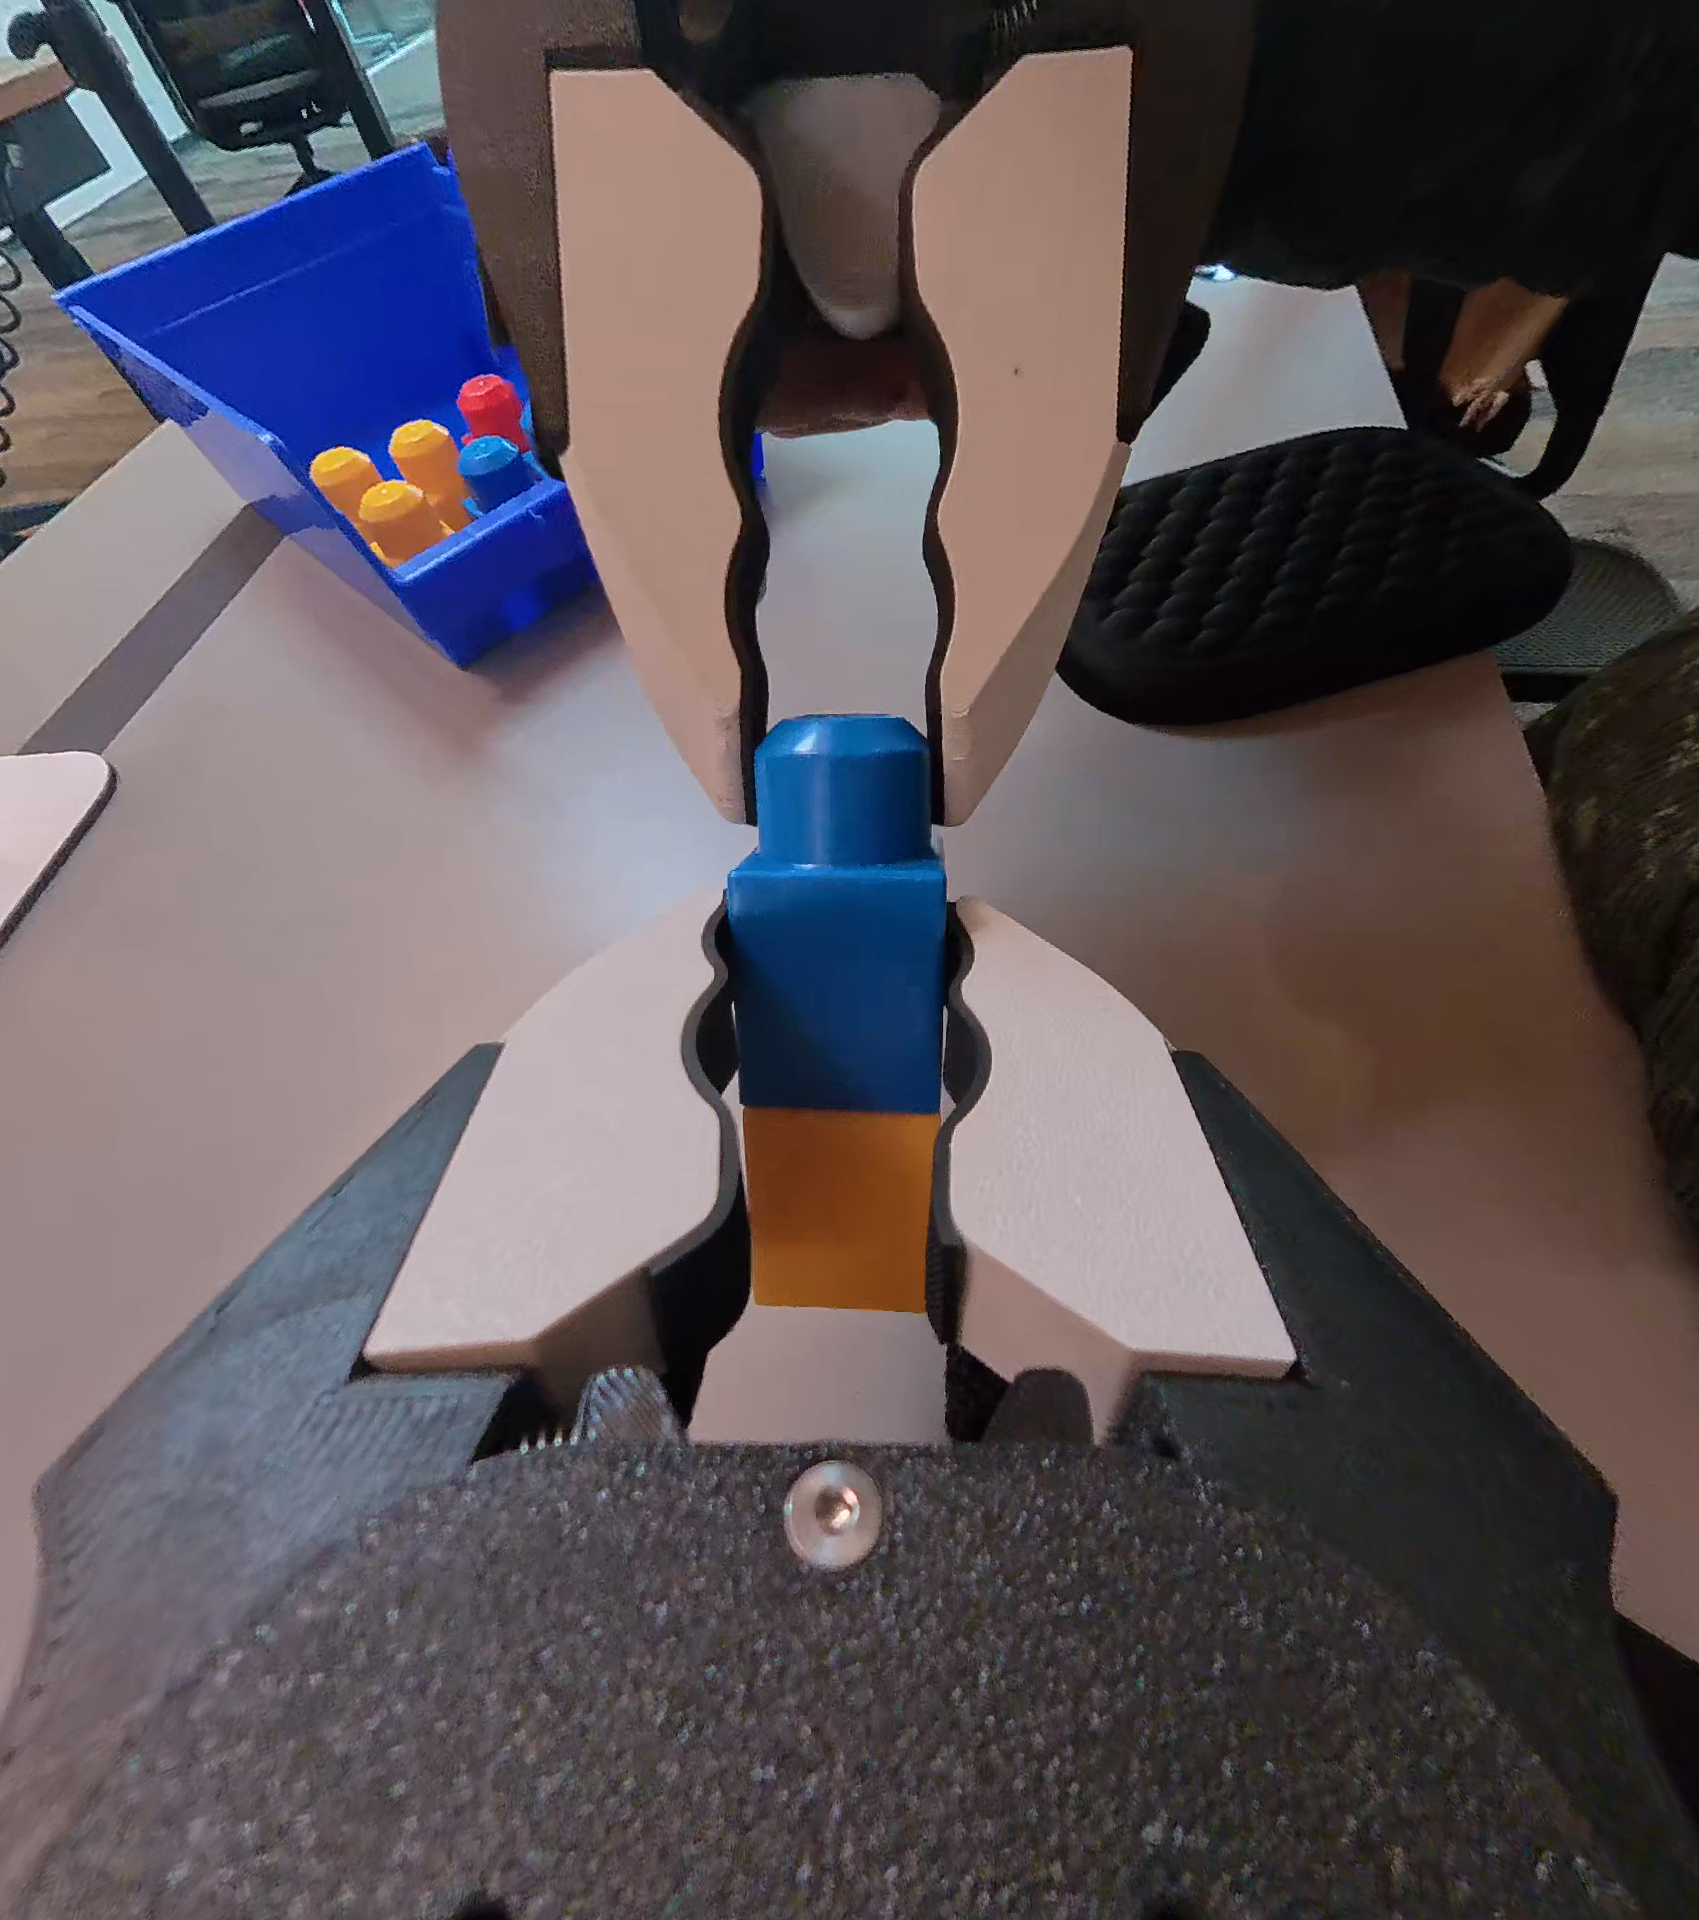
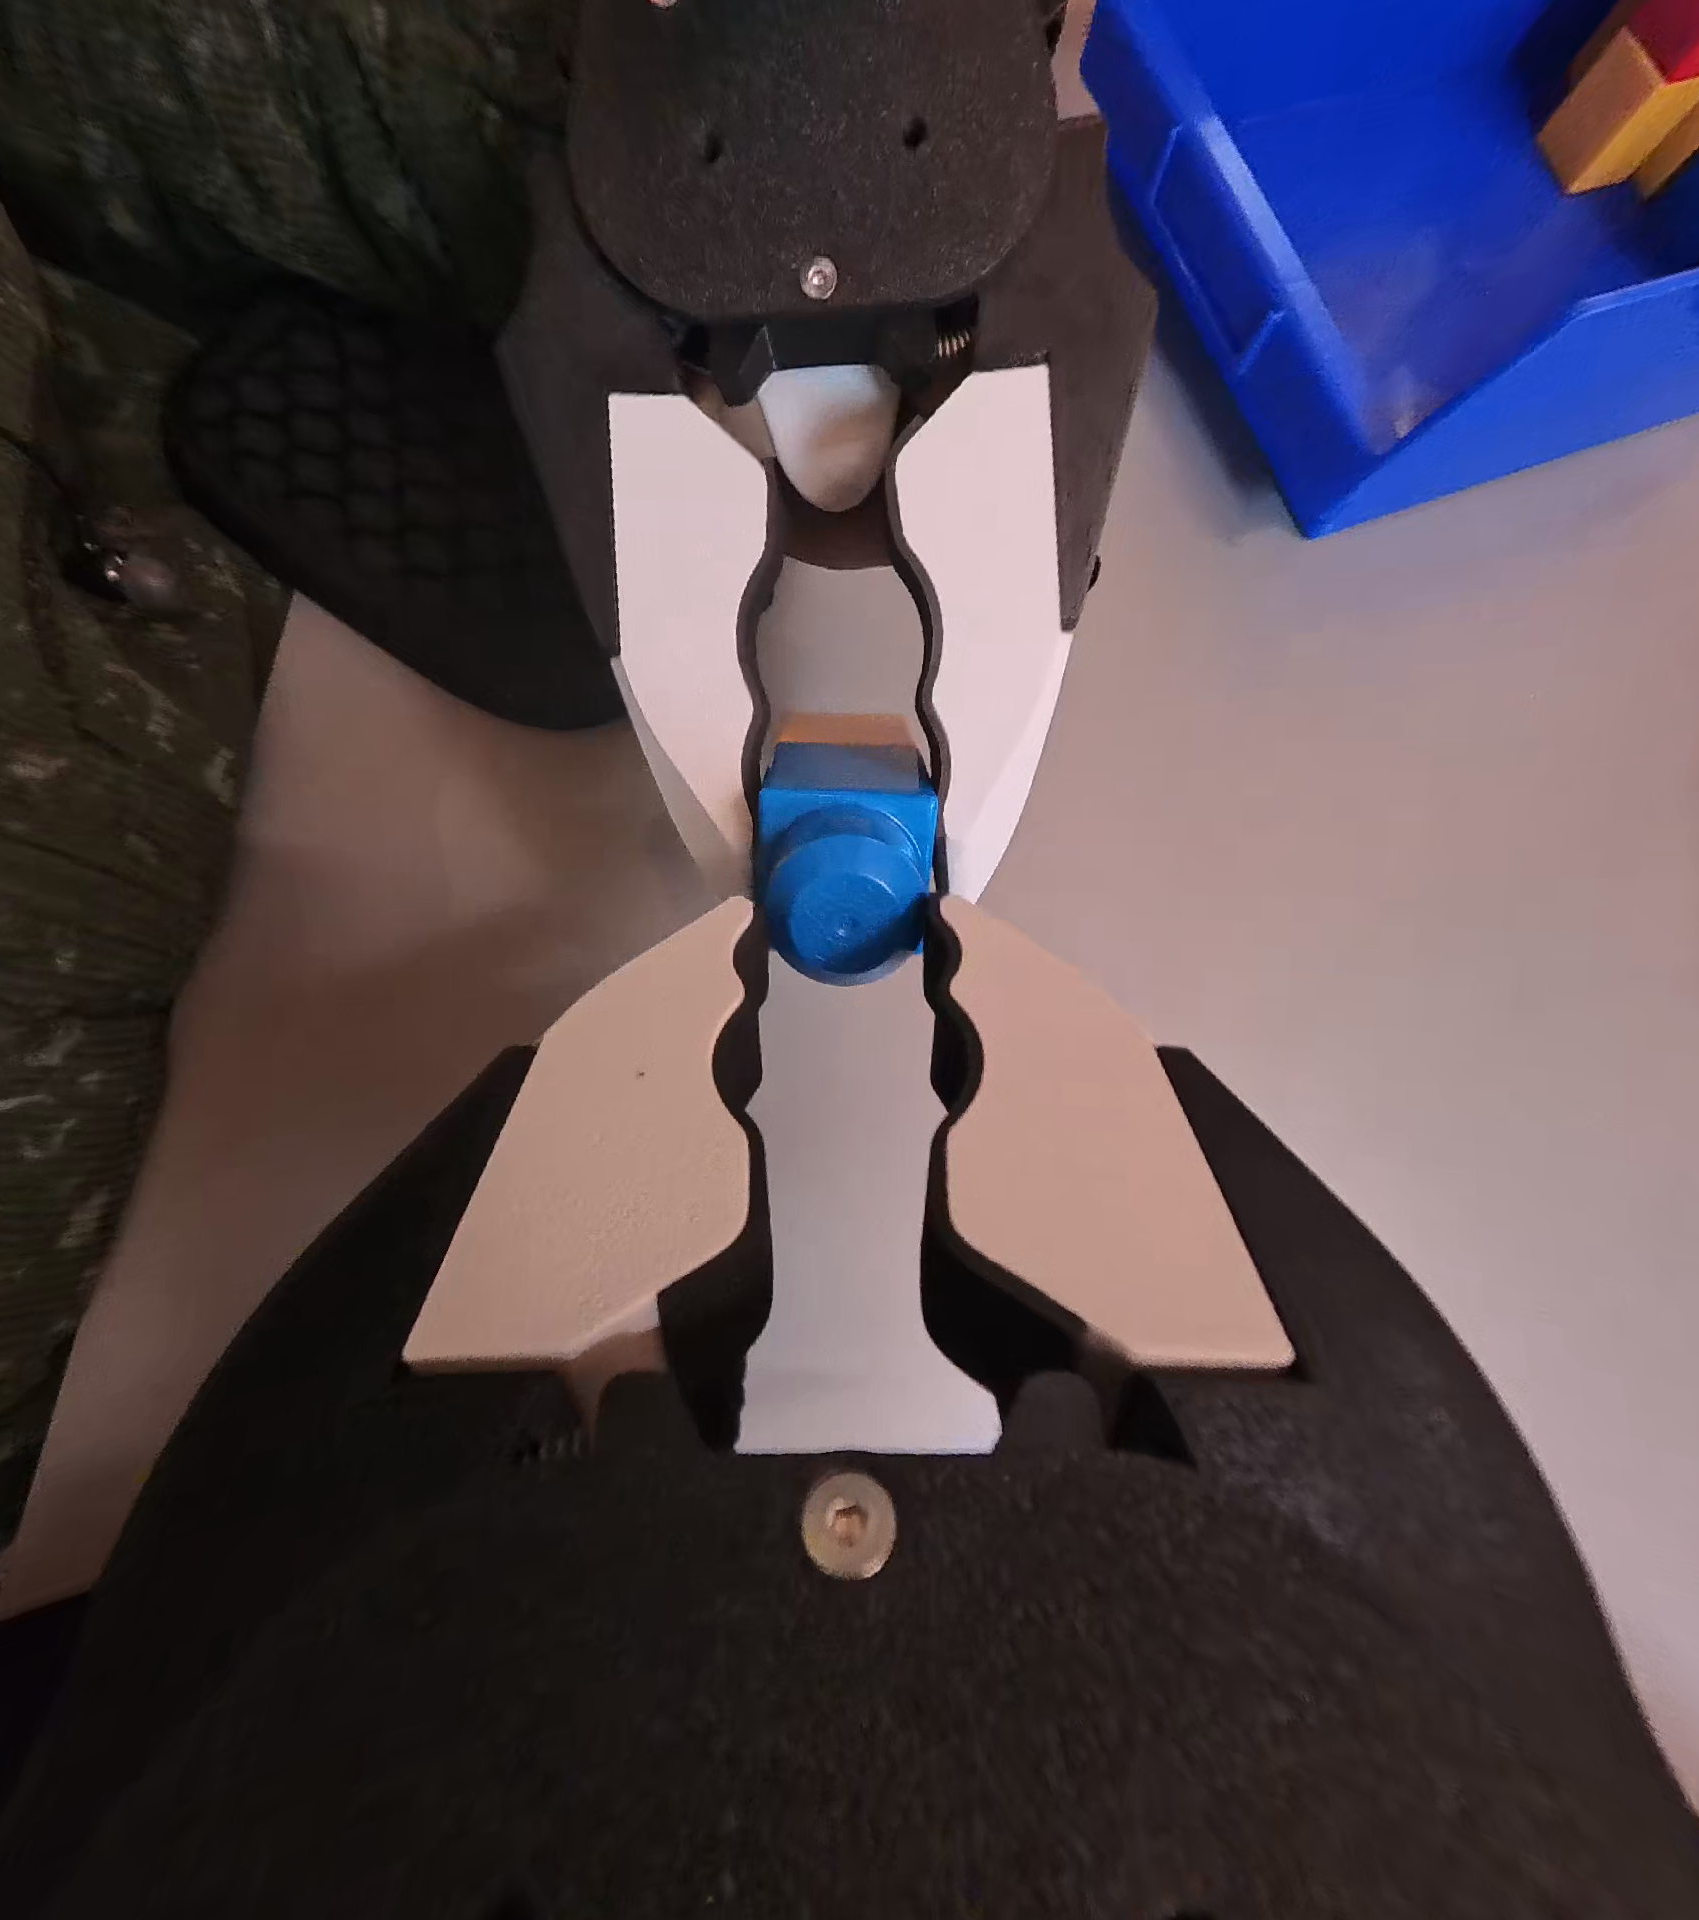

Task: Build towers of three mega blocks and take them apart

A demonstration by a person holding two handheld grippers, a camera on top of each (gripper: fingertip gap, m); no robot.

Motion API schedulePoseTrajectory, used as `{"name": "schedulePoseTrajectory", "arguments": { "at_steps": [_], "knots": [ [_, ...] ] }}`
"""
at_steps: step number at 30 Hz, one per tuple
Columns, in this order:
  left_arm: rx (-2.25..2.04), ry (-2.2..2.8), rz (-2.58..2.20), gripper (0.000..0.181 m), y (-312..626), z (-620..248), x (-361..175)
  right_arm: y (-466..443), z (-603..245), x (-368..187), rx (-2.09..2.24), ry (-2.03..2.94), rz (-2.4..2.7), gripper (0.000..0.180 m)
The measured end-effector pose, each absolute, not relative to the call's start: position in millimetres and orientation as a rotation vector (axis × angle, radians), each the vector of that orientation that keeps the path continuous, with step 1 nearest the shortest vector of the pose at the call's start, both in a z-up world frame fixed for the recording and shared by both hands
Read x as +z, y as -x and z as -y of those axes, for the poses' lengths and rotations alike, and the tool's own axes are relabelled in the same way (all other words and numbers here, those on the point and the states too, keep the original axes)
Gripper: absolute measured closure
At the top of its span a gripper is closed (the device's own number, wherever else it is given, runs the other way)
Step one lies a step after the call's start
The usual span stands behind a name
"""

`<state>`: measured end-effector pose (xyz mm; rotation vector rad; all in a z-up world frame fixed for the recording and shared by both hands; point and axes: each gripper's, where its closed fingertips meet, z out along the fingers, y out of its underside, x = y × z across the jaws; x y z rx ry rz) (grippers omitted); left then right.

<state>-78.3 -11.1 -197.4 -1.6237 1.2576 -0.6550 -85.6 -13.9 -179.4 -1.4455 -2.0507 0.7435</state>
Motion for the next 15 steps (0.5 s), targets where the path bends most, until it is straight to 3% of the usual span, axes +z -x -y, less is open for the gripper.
{"name": "schedulePoseTrajectory", "arguments": {
  "at_steps": [5, 7, 9, 13, 15],
  "knots": [
    [-0.604, 1.549, -1.233, 0.119, 81, 5, -190, 74, 0, -164, 0.707, 1.451, 2.026, 0.151],
    [-0.585, 1.563, -1.224, 0.123, 82, 2, -193, 67, -1, -153, 0.770, 1.459, 2.001, 0.151],
    [-0.591, 1.562, -1.217, 0.142, 79, 2, -195, 63, 0, -145, 0.818, 1.449, 1.979, 0.151],
    [-0.643, 1.599, -1.205, 0.144, 81, 4, -185, 50, -2, -136, 0.829, 1.432, 1.991, 0.151],
    [-0.571, 1.675, -1.220, 0.144, 93, -5, -203, 36, -13, -102, 0.913, 1.413, 1.901, 0.151]
  ]
}}
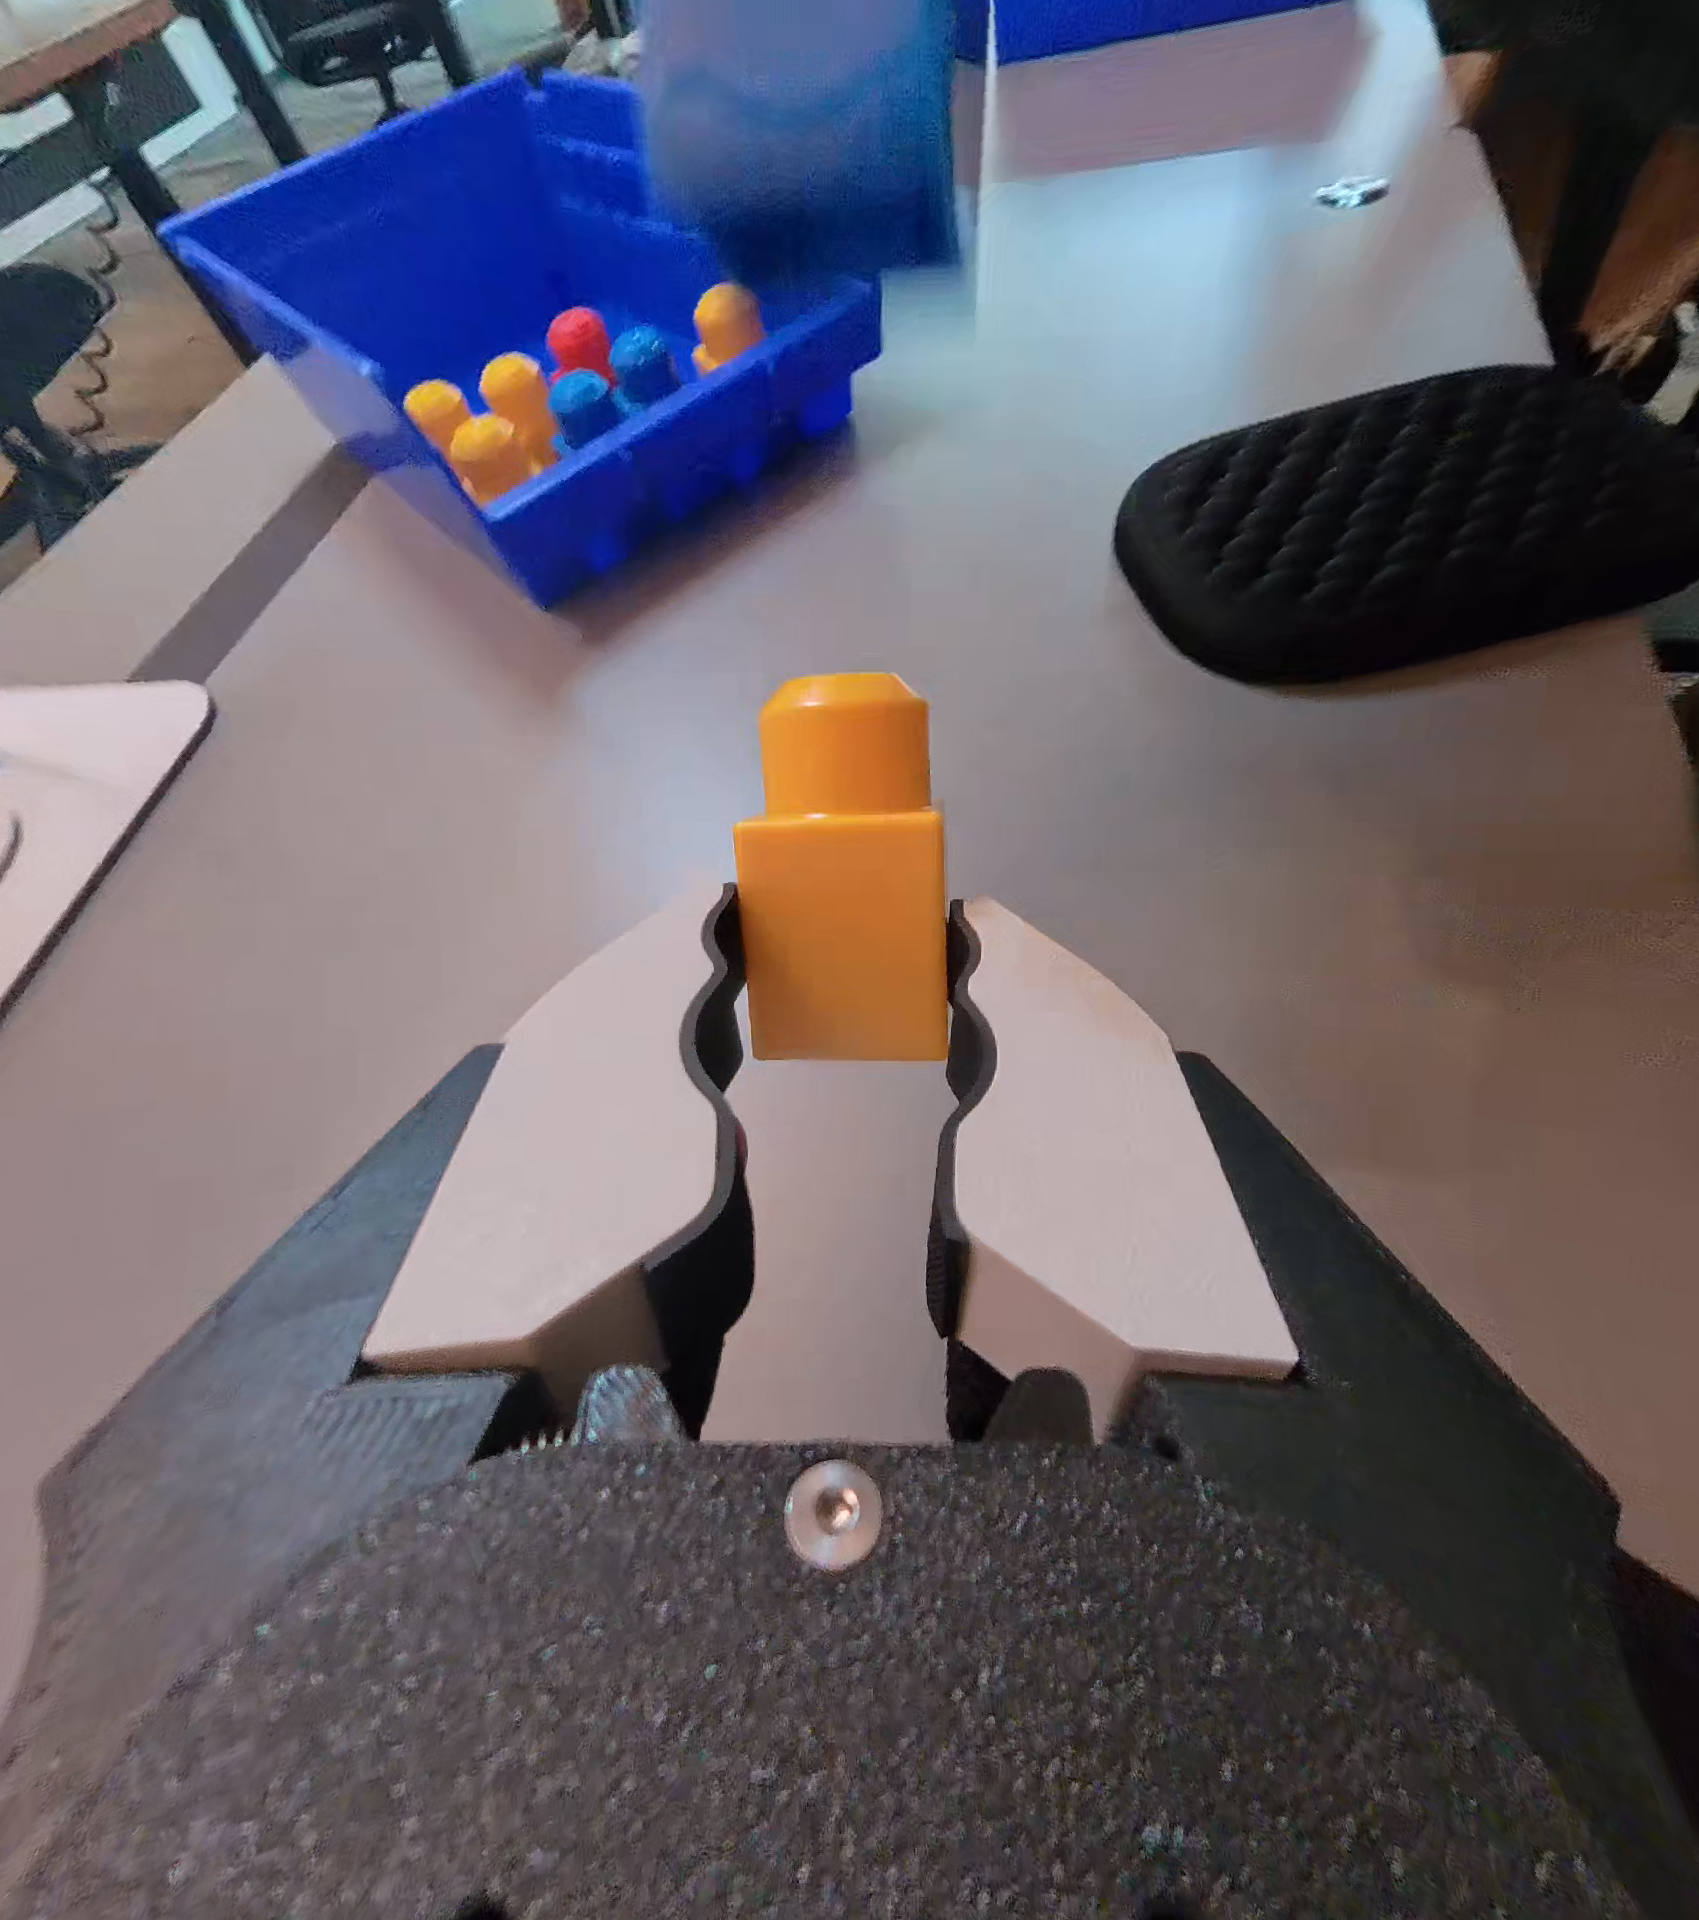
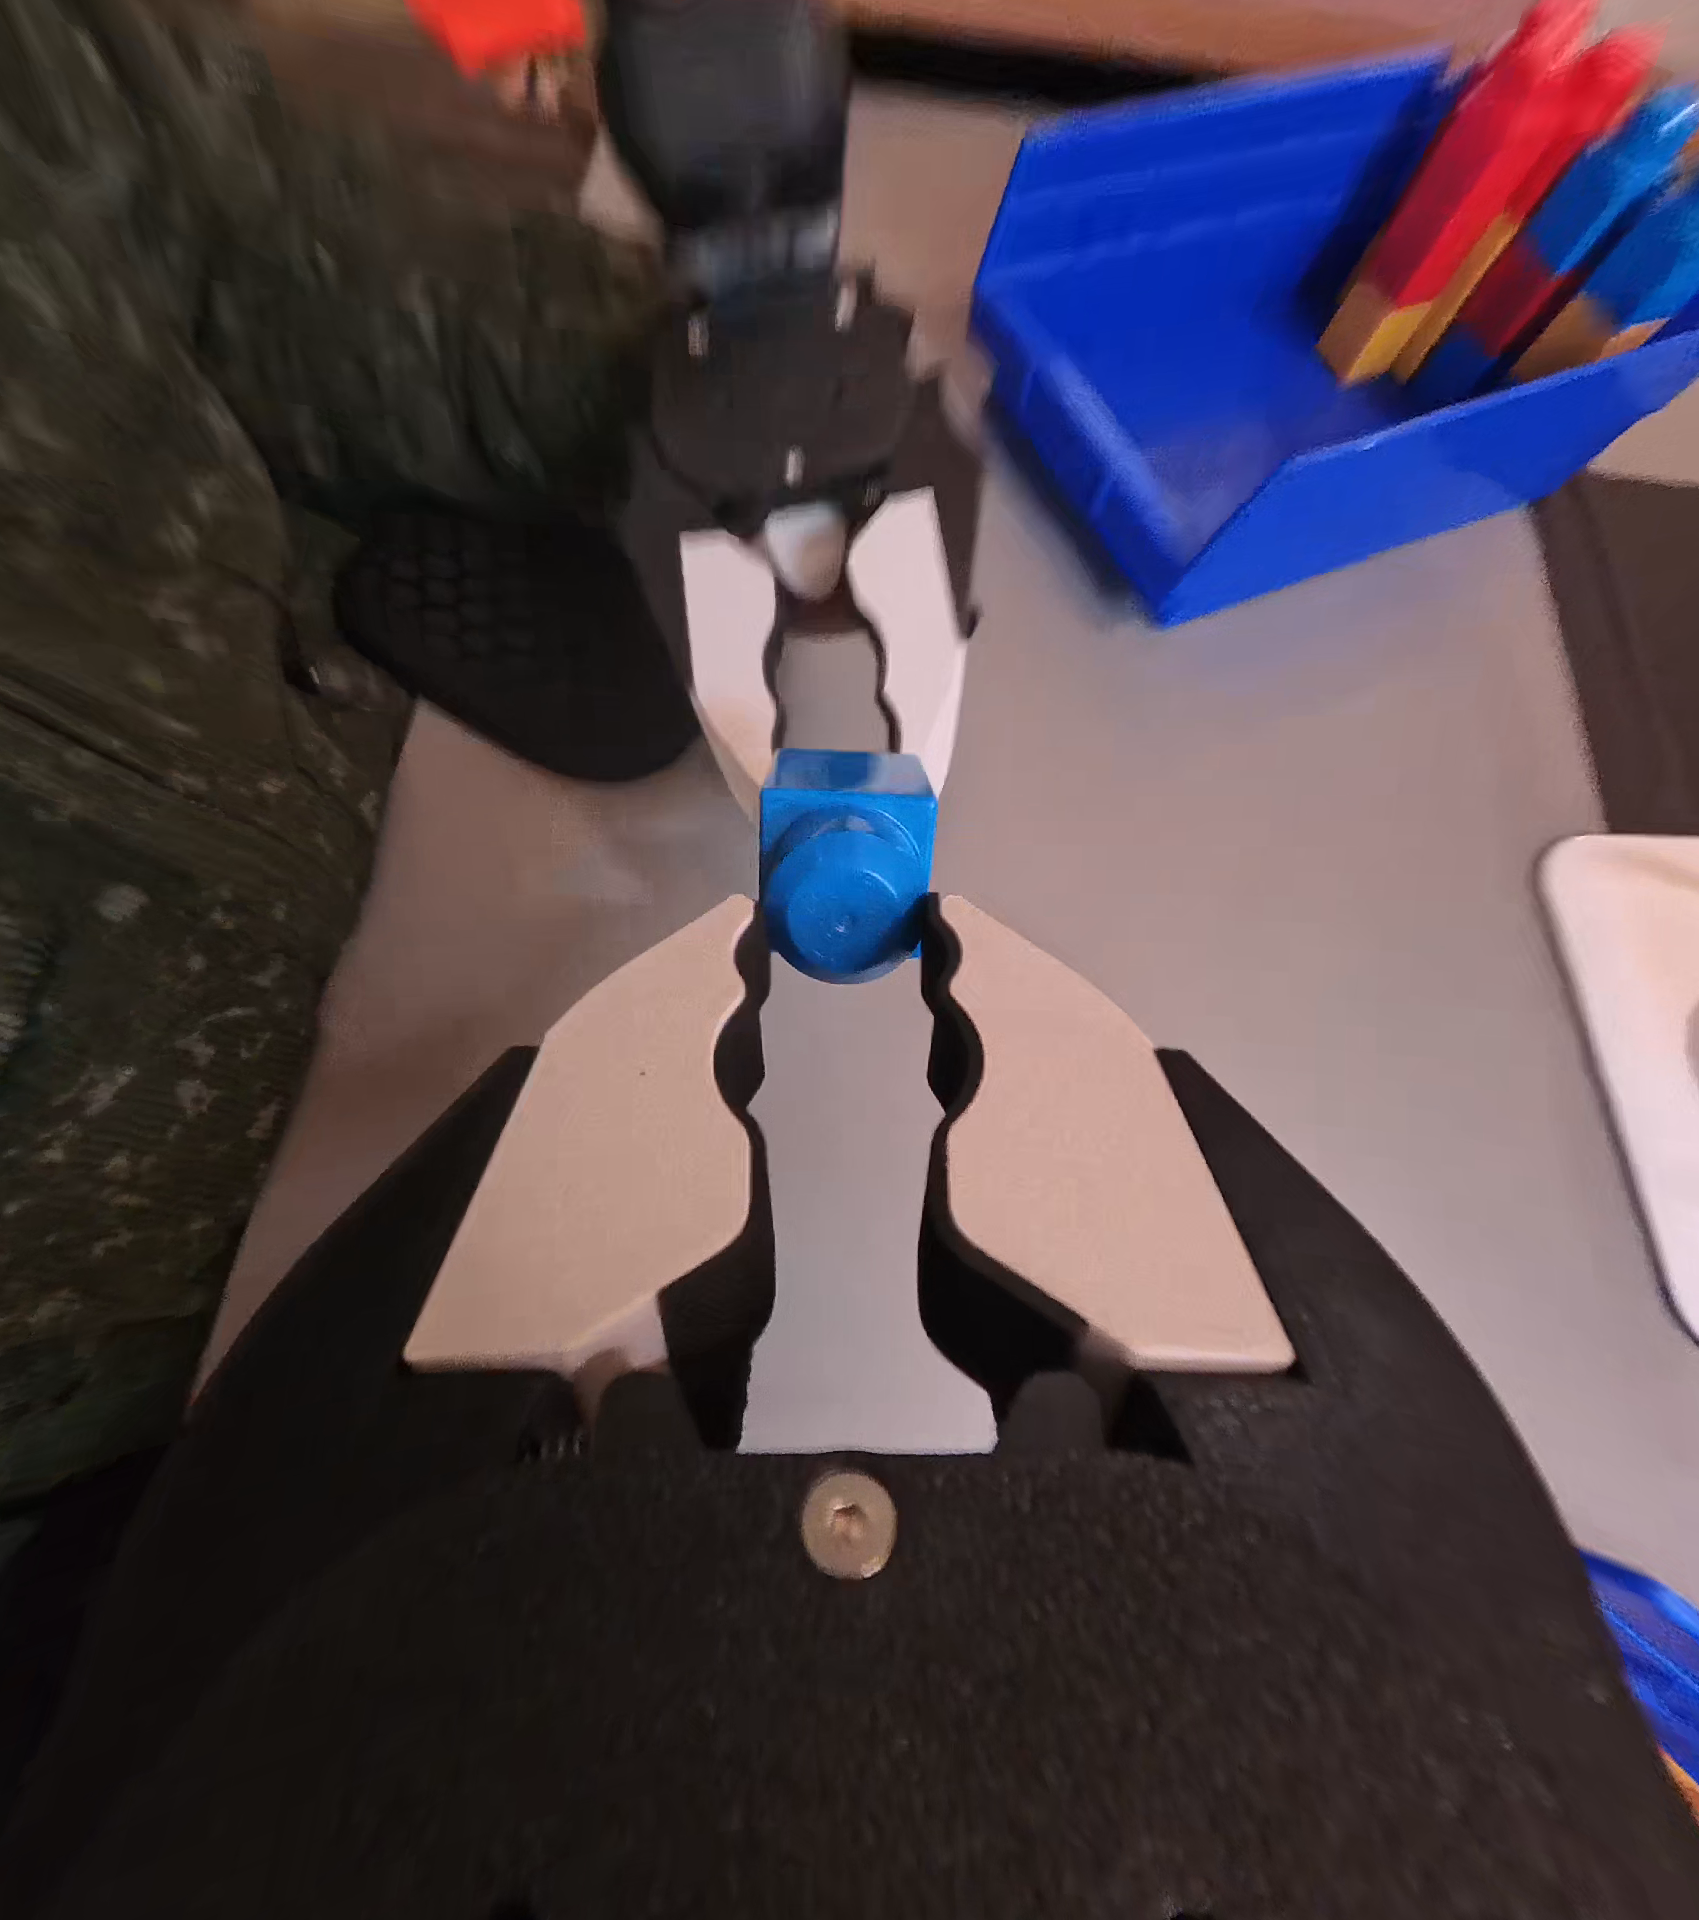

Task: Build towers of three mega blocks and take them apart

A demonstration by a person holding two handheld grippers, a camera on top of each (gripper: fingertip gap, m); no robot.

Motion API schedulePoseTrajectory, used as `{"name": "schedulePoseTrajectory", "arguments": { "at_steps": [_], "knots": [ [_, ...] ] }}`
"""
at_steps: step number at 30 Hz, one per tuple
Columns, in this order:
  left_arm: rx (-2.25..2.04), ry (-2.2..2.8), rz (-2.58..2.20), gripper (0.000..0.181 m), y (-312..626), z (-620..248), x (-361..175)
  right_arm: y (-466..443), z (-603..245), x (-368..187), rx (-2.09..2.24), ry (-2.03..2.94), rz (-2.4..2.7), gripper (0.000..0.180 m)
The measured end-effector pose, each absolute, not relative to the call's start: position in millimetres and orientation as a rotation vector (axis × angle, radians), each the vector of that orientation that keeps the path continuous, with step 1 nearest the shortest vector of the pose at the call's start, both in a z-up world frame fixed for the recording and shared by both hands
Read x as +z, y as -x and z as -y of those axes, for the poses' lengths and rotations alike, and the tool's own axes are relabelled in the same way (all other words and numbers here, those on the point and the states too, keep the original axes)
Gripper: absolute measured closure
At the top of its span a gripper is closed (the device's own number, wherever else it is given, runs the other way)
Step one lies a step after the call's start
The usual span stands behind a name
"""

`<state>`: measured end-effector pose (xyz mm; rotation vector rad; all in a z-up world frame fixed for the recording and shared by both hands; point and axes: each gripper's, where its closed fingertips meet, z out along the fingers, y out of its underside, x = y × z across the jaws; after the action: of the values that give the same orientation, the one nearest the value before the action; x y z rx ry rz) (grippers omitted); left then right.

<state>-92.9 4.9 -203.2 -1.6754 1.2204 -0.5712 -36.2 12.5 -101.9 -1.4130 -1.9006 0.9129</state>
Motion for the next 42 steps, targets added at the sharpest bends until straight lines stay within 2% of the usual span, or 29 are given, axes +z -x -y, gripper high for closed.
{"name": "schedulePoseTrajectory", "arguments": {
  "at_steps": [3, 6, 9, 15, 19, 22, 27, 29, 33, 37, 42],
  "knots": [
    [-0.629, 1.693, -1.172, 0.144, 98, -9, -203, -4, -56, -49, 0.797, 1.438, 1.754, 0.151],
    [-0.627, 1.673, -1.136, 0.144, 98, -13, -194, -64, -121, -41, 0.458, 1.653, 1.677, 0.151],
    [-0.614, 1.659, -1.137, 0.144, 97, -12, -194, -138, -187, -72, 0.126, 1.961, 1.592, 0.151],
    [-0.609, 1.669, -1.131, 0.144, 97, -14, -199, -212, -241, -184, -0.038, 2.401, 1.511, 0.151],
    [-0.632, 1.674, -1.108, 0.144, 100, -16, -200, -209, -246, -235, -0.028, 2.534, 1.541, 0.151],
    [-0.636, 1.674, -1.102, 0.144, 101, -17, -200, -203, -246, -249, -0.003, 2.583, 1.557, 0.151],
    [-0.634, 1.669, -1.111, 0.144, 99, -16, -202, -198, -242, -250, -0.006, 2.606, 1.596, 0.150],
    [-0.637, 1.658, -1.106, 0.144, 98, -15, -200, -198, -243, -243, -0.026, 2.577, 1.606, 0.143],
    [-0.654, 1.629, -1.090, 0.144, 96, -15, -194, -152, -233, -197, 0.126, 2.337, 1.588, 0.133],
    [-0.677, 1.606, -1.099, 0.144, 91, -11, -192, -57, -155, -154, 0.404, 1.941, 1.795, 0.129],
    [-0.679, 1.564, -1.131, 0.144, 84, -3, -189, 34, -37, -155, 0.530, 1.552, 2.096, 0.127]
  ]
}}
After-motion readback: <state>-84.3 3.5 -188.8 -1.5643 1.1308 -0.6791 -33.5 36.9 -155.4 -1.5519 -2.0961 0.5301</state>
